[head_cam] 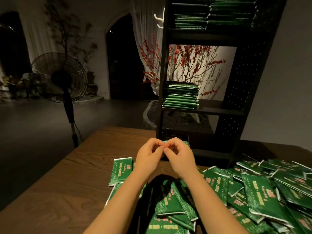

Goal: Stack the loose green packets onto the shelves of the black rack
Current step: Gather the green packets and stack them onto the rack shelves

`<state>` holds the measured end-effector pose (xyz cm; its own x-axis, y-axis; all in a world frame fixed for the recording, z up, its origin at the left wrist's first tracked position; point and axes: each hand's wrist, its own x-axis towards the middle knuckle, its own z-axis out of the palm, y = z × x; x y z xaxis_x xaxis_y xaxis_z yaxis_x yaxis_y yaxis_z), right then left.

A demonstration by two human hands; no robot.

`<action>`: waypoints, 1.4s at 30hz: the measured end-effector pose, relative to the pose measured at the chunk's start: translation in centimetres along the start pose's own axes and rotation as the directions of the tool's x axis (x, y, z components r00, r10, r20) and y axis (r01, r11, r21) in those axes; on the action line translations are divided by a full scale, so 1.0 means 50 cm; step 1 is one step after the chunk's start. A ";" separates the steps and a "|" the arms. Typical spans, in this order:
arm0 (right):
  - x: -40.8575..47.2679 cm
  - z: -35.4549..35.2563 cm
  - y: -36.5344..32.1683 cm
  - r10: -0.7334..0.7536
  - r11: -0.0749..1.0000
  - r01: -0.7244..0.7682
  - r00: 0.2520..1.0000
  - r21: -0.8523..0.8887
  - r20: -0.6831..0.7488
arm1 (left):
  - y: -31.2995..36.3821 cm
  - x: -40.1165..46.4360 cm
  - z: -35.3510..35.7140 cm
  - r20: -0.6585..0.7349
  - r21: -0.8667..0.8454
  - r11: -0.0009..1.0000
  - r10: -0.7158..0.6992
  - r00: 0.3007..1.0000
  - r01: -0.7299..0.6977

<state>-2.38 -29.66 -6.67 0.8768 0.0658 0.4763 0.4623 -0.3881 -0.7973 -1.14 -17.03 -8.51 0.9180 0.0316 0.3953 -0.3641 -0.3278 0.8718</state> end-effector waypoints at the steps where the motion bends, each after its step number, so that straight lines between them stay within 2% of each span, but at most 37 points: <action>1: -0.009 0.012 0.011 0.009 1.000 -0.008 1.000 -0.026 0.012 | -0.018 -0.009 -0.007 0.000 0.039 0.999 -0.001 1.000 0.001; 6: -0.045 0.054 0.062 0.074 0.975 -0.046 0.990 -0.218 0.123 | -0.089 -0.047 -0.032 0.003 0.212 0.977 -0.007 1.000 0.006; 11: -0.065 0.075 0.094 0.054 0.900 0.056 0.970 -0.433 0.238 | -0.134 -0.072 -0.042 0.009 0.339 0.940 0.028 1.000 -0.030; 14: -0.067 0.076 0.107 0.044 0.864 0.103 0.960 -0.492 0.277 | -0.144 -0.074 -0.060 -0.040 0.362 0.931 0.056 0.998 -0.038; 17: -0.068 0.073 0.119 0.057 0.852 0.105 0.955 -0.514 0.291 | -0.144 -0.068 -0.084 -0.150 0.430 0.903 0.083 0.985 -0.010; 20: -0.071 0.075 0.126 0.092 0.838 0.103 0.941 -0.536 0.326 | -0.158 -0.063 -0.105 -0.246 0.539 0.823 -0.051 0.968 0.180; 23: -0.072 0.079 0.125 0.114 0.814 0.112 0.931 -0.570 0.346 | -0.187 -0.064 -0.116 -0.214 0.498 0.801 -0.258 0.942 0.333; 26: -0.075 0.080 0.119 0.132 0.790 0.119 0.925 -0.601 0.357 | -0.202 -0.065 -0.111 -0.155 0.528 0.775 -0.315 0.937 0.348; 29: -0.078 0.084 0.108 0.165 0.777 0.111 0.914 -0.620 0.370 | -0.208 -0.064 -0.101 -0.123 0.645 0.680 -0.357 0.926 0.347; 32: -0.071 0.096 0.104 0.301 0.726 0.055 0.871 -0.686 0.389 | -0.203 -0.064 -0.094 -0.164 0.672 0.610 -0.429 0.888 0.419; 35: -0.051 0.111 0.096 0.390 0.708 0.001 0.833 -0.706 0.392 | -0.202 -0.064 -0.092 -0.203 0.662 0.614 -0.406 0.891 0.430; 37: -0.029 0.119 0.091 0.404 0.726 -0.030 0.826 -0.687 0.392 | -0.204 -0.063 -0.092 -0.196 0.641 0.653 -0.370 0.908 0.405; 39: -0.003 0.131 0.100 0.413 0.736 -0.037 0.815 -0.676 0.406 | -0.206 -0.061 -0.094 -0.149 0.611 0.702 -0.350 0.925 0.364; 42: 0.016 0.147 0.122 0.478 0.728 -0.048 0.750 -0.684 0.457 | -0.200 -0.062 -0.091 -0.031 0.582 0.769 -0.304 0.952 0.264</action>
<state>2.09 -25.24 -13.87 0.9390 0.2840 -0.1937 0.2043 -0.9142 -0.3499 -1.08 -9.58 -17.13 0.9799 0.1586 0.1207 0.0537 -0.7933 0.6065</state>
